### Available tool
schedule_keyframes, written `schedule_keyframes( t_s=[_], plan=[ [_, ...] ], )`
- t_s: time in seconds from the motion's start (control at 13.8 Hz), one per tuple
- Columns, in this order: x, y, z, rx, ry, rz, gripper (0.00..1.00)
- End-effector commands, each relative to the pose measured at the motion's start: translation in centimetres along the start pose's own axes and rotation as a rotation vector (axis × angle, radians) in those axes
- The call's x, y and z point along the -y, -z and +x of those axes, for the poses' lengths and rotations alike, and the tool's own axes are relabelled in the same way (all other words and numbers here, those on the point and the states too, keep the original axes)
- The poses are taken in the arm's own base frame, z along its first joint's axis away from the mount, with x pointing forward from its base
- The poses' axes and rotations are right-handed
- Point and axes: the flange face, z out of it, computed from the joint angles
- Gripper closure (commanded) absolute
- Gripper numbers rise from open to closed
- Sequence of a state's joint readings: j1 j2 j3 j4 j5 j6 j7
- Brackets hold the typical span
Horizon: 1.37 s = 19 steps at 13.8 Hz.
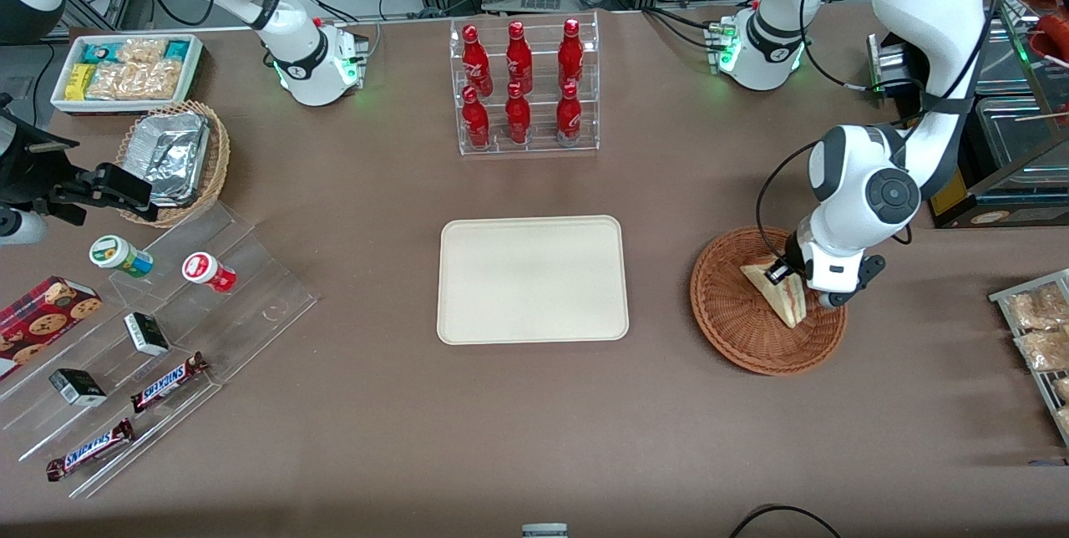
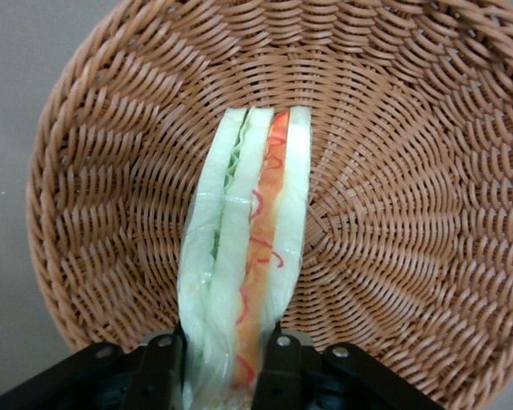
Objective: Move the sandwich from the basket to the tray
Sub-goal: 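Lower the left gripper and close it on the upright wrapped sandwich, then lift the sandwich out of the basket and carry it over the cream tray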
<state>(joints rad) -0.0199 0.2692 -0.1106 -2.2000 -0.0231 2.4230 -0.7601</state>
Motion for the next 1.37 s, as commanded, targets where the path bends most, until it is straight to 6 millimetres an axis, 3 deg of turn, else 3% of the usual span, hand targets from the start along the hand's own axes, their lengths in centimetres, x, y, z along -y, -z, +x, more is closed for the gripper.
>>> schedule_keyframes(
  t_s=[0.0, 0.36, 0.58, 0.8, 1.16, 1.3],
  plan=[
    [-0.3, 4.3, 0.7, -0.007, -0.017, 0.055, 1.0],
    [-1.5, 11.1, 2.2, 0.023, -0.031, 0.14, 1.0],
    [-2.0, 14.1, 1.6, 0.025, -0.089, 0.152, 1.0],
    [-3.1, 16.3, -1.2, 0.039, -0.248, 0.165, 1.0],
    [-8.9, 16.1, -9.2, 0.036, -0.509, 0.197, 1.0],
    [-10.3, 15.9, -11.9, 0.056, -0.65, 0.209, 1.0]
  ],
)
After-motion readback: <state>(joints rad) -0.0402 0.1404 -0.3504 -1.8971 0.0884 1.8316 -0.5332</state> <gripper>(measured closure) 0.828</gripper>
